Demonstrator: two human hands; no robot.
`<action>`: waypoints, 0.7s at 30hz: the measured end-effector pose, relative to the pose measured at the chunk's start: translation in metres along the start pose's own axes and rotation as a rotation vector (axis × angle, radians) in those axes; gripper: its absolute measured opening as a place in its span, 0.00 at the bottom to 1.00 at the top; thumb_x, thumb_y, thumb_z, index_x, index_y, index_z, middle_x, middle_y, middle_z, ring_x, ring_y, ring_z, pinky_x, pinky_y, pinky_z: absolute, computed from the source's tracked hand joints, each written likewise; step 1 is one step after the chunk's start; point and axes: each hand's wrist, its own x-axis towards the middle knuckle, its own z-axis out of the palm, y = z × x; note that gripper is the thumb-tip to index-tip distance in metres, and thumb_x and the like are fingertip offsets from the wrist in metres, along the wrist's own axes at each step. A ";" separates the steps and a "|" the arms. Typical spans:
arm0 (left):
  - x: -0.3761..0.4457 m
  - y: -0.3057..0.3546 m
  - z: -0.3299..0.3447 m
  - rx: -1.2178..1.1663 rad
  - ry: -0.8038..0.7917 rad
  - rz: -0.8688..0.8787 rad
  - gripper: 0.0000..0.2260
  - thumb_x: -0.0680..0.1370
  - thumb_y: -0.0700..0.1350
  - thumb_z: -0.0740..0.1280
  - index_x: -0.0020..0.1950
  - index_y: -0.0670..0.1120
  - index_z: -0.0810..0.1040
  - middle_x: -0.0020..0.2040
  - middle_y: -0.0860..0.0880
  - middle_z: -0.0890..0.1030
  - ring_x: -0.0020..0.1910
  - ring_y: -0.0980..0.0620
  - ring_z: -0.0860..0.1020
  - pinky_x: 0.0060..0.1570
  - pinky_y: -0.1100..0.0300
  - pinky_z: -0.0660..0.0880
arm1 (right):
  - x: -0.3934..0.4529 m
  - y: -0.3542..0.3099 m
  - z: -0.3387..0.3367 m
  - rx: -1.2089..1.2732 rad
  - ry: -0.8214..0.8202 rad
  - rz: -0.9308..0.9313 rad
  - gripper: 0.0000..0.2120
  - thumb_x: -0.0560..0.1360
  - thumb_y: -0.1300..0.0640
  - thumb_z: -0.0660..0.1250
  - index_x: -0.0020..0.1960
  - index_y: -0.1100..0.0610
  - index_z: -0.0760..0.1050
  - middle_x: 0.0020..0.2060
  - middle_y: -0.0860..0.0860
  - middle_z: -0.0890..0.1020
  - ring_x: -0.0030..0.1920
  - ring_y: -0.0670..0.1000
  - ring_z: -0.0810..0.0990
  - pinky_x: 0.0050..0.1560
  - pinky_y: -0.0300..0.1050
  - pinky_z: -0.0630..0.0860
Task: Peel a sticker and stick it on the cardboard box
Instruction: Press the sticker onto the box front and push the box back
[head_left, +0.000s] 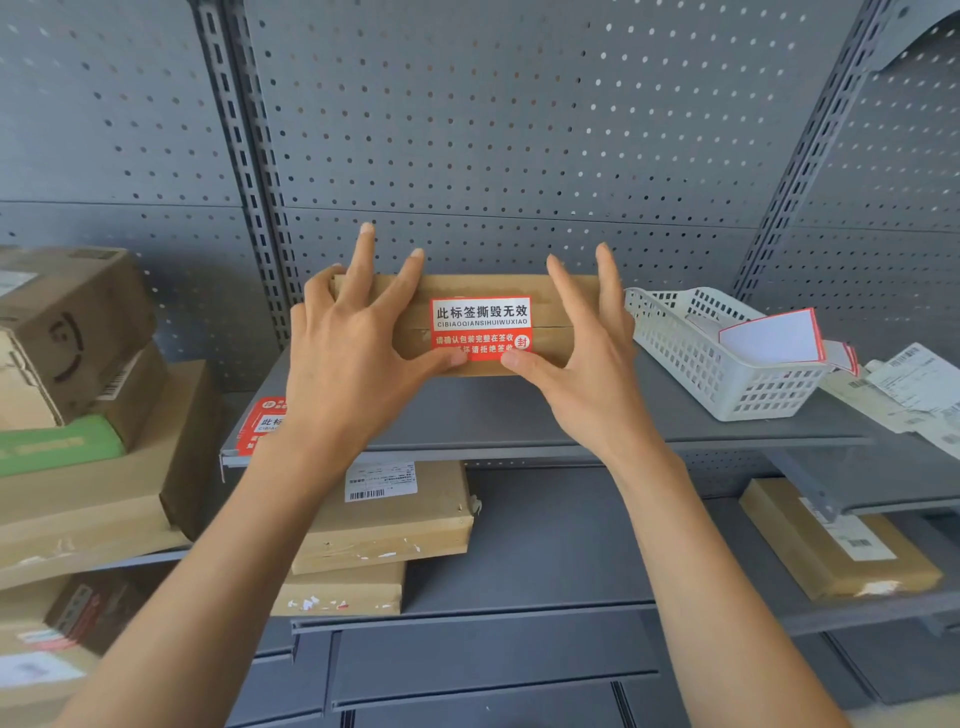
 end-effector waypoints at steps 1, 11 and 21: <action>-0.001 -0.001 0.001 0.003 -0.004 0.007 0.41 0.69 0.69 0.70 0.80 0.58 0.64 0.84 0.45 0.55 0.72 0.33 0.65 0.67 0.37 0.66 | 0.000 0.002 -0.001 0.006 -0.003 0.000 0.42 0.71 0.50 0.78 0.79 0.43 0.60 0.83 0.46 0.44 0.80 0.53 0.50 0.78 0.60 0.55; -0.003 -0.005 0.002 0.001 -0.029 0.019 0.39 0.73 0.63 0.72 0.81 0.56 0.63 0.84 0.42 0.54 0.73 0.31 0.63 0.68 0.36 0.65 | 0.001 0.006 0.000 0.038 -0.021 -0.015 0.39 0.74 0.62 0.75 0.79 0.45 0.62 0.83 0.46 0.46 0.80 0.51 0.51 0.79 0.56 0.55; -0.004 -0.007 0.008 -0.012 -0.008 0.012 0.37 0.73 0.60 0.75 0.80 0.56 0.66 0.83 0.42 0.57 0.72 0.31 0.65 0.67 0.36 0.66 | 0.002 0.006 -0.001 -0.016 -0.047 -0.031 0.39 0.76 0.63 0.73 0.80 0.45 0.60 0.82 0.44 0.44 0.81 0.49 0.48 0.78 0.48 0.52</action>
